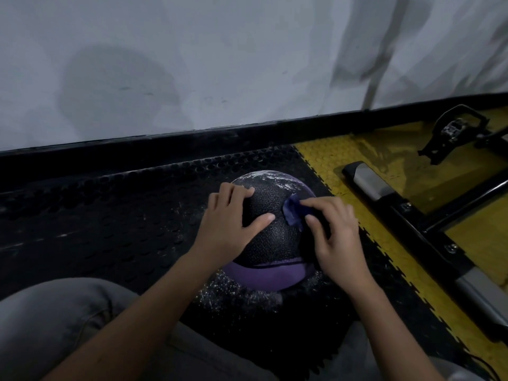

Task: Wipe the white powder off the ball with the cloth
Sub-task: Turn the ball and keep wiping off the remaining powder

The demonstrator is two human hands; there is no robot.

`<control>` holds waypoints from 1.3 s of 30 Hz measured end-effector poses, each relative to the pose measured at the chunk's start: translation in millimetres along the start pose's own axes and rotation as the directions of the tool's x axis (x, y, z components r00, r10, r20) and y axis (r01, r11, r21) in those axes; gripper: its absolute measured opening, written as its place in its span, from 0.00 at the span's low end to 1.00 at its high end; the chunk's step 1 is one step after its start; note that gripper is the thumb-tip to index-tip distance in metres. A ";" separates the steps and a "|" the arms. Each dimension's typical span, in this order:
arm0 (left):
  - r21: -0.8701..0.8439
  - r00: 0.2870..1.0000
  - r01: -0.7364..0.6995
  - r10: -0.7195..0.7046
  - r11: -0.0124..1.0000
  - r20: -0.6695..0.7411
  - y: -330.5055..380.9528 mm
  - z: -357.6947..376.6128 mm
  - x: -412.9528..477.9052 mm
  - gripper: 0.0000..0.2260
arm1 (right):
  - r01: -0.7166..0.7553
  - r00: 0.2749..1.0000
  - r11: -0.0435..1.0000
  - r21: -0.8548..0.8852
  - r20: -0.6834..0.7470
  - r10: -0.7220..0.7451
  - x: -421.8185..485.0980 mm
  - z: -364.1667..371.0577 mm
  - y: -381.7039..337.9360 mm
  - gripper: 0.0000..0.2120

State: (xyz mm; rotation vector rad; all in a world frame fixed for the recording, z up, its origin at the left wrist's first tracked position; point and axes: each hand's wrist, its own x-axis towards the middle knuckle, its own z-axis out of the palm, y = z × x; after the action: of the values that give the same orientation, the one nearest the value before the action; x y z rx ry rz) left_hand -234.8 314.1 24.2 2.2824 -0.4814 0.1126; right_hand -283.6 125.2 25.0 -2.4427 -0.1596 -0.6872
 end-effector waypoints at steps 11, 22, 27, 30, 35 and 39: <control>0.356 0.994 -0.095 0.111 0.930 -0.026 8.1 8.9 -15.5 0.28 | -0.388 0.919 0.901 0.193 0.003 0.394 1.3 -5.2 23.2 0.08; 0.225 0.937 -0.333 0.294 0.916 0.190 23.0 -19.2 -24.2 0.31 | -0.378 0.926 0.923 0.073 0.029 0.377 -30.8 -26.3 16.9 0.11; 0.357 0.958 -0.255 0.184 0.899 0.221 24.8 -7.8 -30.6 0.32 | -0.240 0.968 0.968 0.078 -0.057 0.245 -31.4 -20.0 3.0 0.09; 0.348 0.973 -0.224 0.187 0.910 0.138 25.8 -8.9 -30.4 0.35 | -0.078 0.995 0.997 0.004 -0.068 0.078 -36.5 -15.1 -7.7 0.11; 0.365 0.973 -0.228 0.225 0.903 0.051 20.9 -1.3 -31.1 0.31 | -0.222 0.966 0.972 0.082 -0.117 0.231 -21.8 -13.4 9.9 0.07; 0.334 0.975 -0.220 0.215 0.917 0.052 23.7 5.0 -27.5 0.32 | -0.250 0.953 0.965 0.080 -0.158 0.260 -21.5 -11.6 7.2 0.07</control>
State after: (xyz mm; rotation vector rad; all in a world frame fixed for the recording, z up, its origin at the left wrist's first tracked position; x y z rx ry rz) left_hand -269.5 304.3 30.8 2.5574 -0.7748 0.3123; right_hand -305.3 113.5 18.3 -2.2819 0.1973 -0.7544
